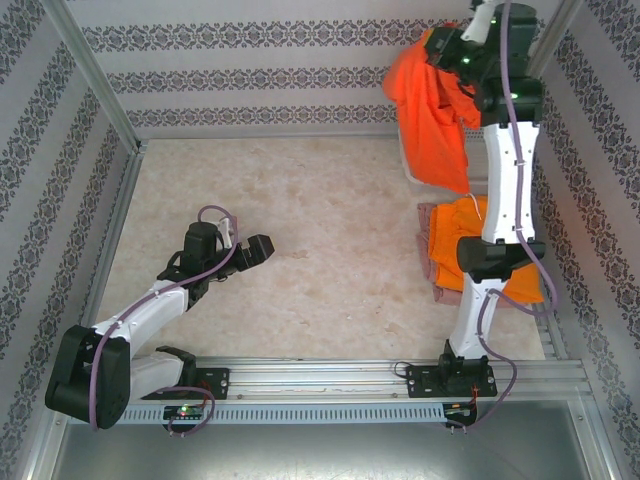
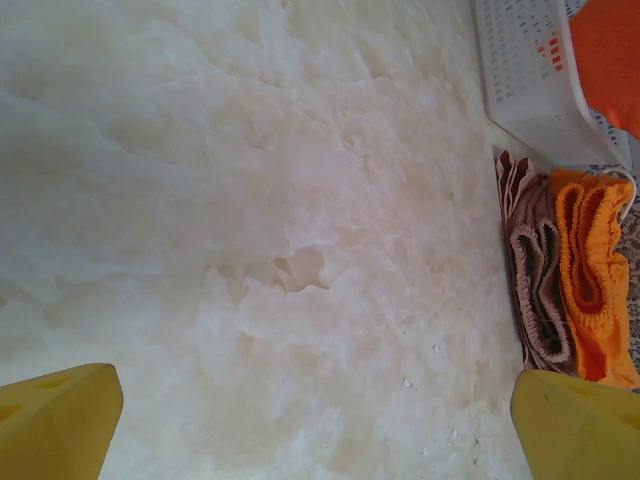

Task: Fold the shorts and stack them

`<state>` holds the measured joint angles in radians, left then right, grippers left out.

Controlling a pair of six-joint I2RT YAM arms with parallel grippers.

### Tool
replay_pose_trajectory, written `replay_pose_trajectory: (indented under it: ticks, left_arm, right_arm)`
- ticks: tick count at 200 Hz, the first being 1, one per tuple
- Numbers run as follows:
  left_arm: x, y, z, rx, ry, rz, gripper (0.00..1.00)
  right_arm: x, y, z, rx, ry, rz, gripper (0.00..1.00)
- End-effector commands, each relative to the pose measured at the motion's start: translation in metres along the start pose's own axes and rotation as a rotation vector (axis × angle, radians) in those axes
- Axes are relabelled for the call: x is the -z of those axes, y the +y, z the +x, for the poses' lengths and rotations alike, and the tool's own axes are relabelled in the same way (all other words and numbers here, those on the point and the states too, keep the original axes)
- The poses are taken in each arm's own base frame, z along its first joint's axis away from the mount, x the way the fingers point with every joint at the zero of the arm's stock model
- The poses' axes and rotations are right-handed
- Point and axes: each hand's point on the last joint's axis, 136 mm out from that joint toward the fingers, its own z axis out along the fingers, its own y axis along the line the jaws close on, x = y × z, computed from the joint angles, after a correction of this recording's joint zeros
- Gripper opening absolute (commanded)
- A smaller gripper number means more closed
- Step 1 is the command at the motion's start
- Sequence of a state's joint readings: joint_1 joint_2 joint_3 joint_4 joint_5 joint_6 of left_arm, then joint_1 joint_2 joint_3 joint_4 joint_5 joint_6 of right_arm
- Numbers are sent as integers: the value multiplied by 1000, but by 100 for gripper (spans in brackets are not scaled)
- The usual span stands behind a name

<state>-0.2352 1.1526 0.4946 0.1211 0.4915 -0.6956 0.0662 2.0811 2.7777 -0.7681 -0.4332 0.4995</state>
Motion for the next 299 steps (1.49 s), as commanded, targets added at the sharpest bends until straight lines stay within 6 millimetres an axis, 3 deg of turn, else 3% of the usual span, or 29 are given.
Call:
replay_pose_trajectory:
  ticks: [1,20,34,61,90,120,146,182,219,250,278,299]
  left_arm:
    - [4,-2,-10,-12,-45,6,100]
    - [5,-3,-11,-13,-51,6,100]
    - [6,-3,-12,-15,-56,5,100]
    - [10,-4,-13,-19,-69,2,100]
    - [17,-5,-16,-30,-102,-2,100]
    - [33,-10,-24,-57,-168,-15,100]
    - [49,-15,-35,-85,-224,-43,100]
    - [56,-16,-44,-142,-195,-125,100]
    - [37,-16,-68,-167,-101,-167,100]
    - [10,-8,-120,-128,-64,-172,100]
    - [-26,14,-167,-119,-7,-208,100]
    - [-58,29,-190,-145,57,-236,100]
  right_arm:
    - [12,87,1,77,-16,-248,0]
    - [9,119,15,113,3,-317,0]
    - [6,131,22,132,10,-338,0]
    - [-6,117,38,138,55,-285,0]
    - [-20,91,83,169,216,-223,40]
    - [-15,82,124,189,339,-221,79]
    - [-5,67,161,262,398,-146,97]
    - [-1,25,221,259,508,-28,98]
    - [3,-11,278,162,573,37,98]
    - [21,-21,296,119,543,58,98]
    - [46,-29,307,120,552,84,98]
    - [64,-36,313,116,547,111,98]
